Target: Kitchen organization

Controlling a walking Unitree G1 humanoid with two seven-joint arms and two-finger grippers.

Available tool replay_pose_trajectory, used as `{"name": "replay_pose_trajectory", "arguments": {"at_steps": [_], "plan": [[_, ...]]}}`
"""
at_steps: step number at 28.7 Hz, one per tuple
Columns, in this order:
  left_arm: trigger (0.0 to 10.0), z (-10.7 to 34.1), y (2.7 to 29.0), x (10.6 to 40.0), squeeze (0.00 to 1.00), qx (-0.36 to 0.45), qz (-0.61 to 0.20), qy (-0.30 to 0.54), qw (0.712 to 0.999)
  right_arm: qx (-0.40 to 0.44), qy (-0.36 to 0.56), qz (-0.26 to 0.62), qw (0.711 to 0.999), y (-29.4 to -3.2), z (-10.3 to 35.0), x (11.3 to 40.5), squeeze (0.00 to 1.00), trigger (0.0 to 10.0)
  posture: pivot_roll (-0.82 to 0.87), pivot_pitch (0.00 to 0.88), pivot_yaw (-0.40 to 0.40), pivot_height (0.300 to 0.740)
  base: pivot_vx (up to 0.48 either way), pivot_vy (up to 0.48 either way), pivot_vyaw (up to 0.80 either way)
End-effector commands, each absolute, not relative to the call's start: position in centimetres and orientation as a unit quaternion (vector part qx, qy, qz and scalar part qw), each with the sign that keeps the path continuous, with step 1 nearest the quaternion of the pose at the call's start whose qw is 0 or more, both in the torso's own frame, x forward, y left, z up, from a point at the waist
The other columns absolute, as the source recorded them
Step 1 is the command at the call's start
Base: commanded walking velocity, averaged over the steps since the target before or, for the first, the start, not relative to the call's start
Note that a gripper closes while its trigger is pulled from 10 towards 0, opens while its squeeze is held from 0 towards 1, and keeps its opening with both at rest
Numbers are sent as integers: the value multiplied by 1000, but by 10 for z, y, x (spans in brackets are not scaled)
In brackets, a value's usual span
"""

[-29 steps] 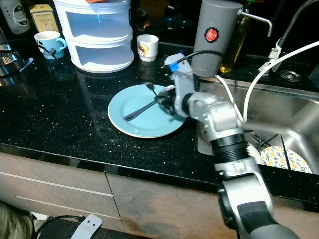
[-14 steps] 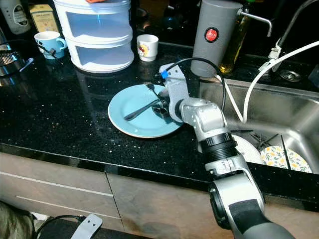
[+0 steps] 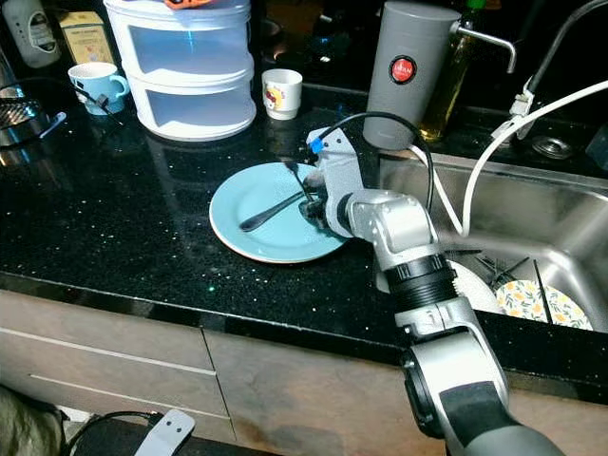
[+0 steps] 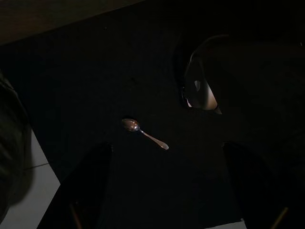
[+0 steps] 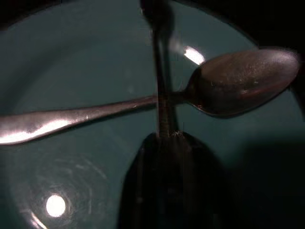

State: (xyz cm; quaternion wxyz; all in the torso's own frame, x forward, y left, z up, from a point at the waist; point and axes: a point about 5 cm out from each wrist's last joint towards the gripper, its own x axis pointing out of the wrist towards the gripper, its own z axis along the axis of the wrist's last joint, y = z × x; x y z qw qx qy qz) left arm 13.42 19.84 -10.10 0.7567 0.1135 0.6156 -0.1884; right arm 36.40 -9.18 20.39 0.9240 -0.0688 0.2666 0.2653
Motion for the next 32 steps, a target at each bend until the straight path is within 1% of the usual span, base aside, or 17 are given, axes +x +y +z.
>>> {"name": "replay_pose_trajectory", "arguments": {"at_steps": [1,9,10,11,12,13,15,18,19,20,22,24,28,29,30,31,32], "plan": [[10000,-105,184,126,0,97,-212,624,746,-66,316,258,911,-96,182,359,0,0,-19,0,-104,740,0,0,0],[10000,-105,184,126,0,98,-211,624,746,-25,285,287,914,-90,192,357,0,0,-19,0,-100,740,0,0,0],[10000,-105,184,126,0,98,-211,624,746,1,263,307,915,-88,200,357,0,0,-22,0,-95,740,0,0,0],[10000,-105,184,126,0,98,-211,624,746,1,263,307,915,-88,200,357,0,0,-22,0,-95,740,0,0,0],[10000,-105,185,126,0,99,-211,624,746,31,239,327,914,-88,210,357,0,0,-23,0,-93,740,0,0,0],[10000,-105,185,126,0,99,-211,624,746,31,239,327,914,-88,210,357,0,0,-23,0,-93,740,0,0,0],[10000,-105,185,127,0,100,-210,624,746,95,174,371,907,-92,233,355,0,0,-26,0,-85,740,0,0,0],[10000,-105,186,127,0,100,-210,624,746,118,146,389,902,-95,242,353,0,0,-27,0,-84,740,0,0,0],[10000,-105,186,127,0,101,-210,624,746,139,111,406,896,-101,252,349,0,0,-32,0,-80,740,0,0,0],[10000,-105,186,127,0,101,-210,624,746,139,111,406,896,-101,252,349,0,0,-32,0,-80,740,0,0,0],[10000,-104,186,127,0,101,-210,625,745,185,33,431,882,-122,271,338,0,0,-37,0,-74,740,0,0,0],[10000,-104,186,128,0,102,-210,625,745,194,7,436,879,-132,274,333,0,0,-40,0,-72,740,0,0,0],[10000,-104,187,128,0,103,-210,625,745,200,-5,431,880,-150,269,324,0,0,-45,0,-66,740,0,0,-122],[10000,-104,187,128,0,103,-210,625,745,200,-5,431,880,-150,269,324,0,0,-45,0,-66,740,0,0,-488],[10000,-104,187,128,0,104,-210,625,745,196,-2,425,884,-154,266,324,0,0,-49,0,-63,740,0,0,-694],[10000,-104,187,129,0,104,-211,624,745,193,9,397,897,-166,259,324,0,0,-51,0,-61,740,0,0,-694],[10000,-104,187,129,0,104,-211,624,745,193,9,397,897,-166,259,324,0,0,-51,0,-61,740,0,0,-694]]}}
